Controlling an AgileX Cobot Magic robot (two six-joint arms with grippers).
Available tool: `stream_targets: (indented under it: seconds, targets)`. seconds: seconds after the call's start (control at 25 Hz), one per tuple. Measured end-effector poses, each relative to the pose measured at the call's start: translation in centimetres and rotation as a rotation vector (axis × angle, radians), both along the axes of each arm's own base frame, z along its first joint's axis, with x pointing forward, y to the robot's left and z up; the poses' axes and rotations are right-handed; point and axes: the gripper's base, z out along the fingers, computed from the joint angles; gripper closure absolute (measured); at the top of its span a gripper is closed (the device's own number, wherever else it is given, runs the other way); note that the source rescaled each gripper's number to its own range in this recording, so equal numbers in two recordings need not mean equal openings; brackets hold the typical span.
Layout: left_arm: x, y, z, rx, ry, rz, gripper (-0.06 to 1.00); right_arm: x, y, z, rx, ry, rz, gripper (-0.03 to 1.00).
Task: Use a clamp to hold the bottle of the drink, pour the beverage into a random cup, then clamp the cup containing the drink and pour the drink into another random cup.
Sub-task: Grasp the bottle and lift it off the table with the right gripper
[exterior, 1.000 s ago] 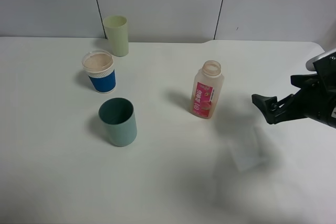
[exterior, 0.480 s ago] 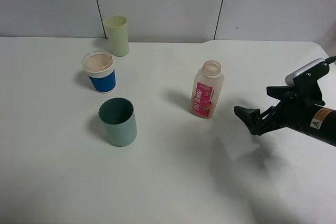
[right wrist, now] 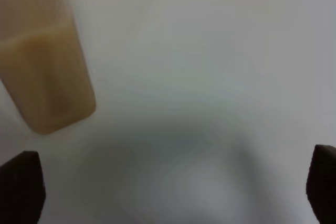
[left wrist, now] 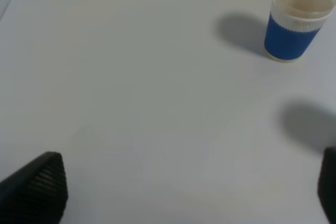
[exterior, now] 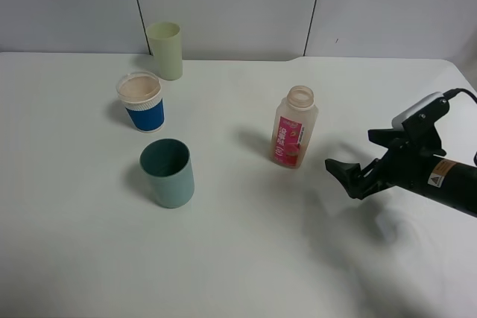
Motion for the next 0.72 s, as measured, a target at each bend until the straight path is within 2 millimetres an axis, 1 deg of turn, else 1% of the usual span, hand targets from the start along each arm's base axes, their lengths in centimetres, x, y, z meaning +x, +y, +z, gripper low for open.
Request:
stream_targets:
  seconds: [0.12,0.28,0.44,0.64,0.68,0.72]
  targets:
    - [0.0,0.0,0.0,0.0,0.0,0.0,0.07,0.3,0.0,-0.2,0.003,0.0,0.0,-0.03]
    - [0.0,0.0,0.0,0.0,0.0,0.0,0.07,1.3,0.1,0.1,-0.003,-0.057,0.031,-0.03]
    - [0.0,0.0,0.0,0.0,0.0,0.0,0.07,1.1,0.4,0.1,-0.014,-0.072,0.083,-0.03]
    - [0.0,0.0,0.0,0.0,0.0,0.0,0.07,1.0,0.6,0.0,-0.024,-0.067,0.104,-0.03]
    - [0.0,0.0,0.0,0.0,0.0,0.0,0.07,0.9,0.8,0.0,-0.029,-0.059,0.114,-0.03]
    - [0.0,0.0,0.0,0.0,0.0,0.0,0.07,0.7,1.4,-0.3,-0.049,-0.035,0.147,-0.03]
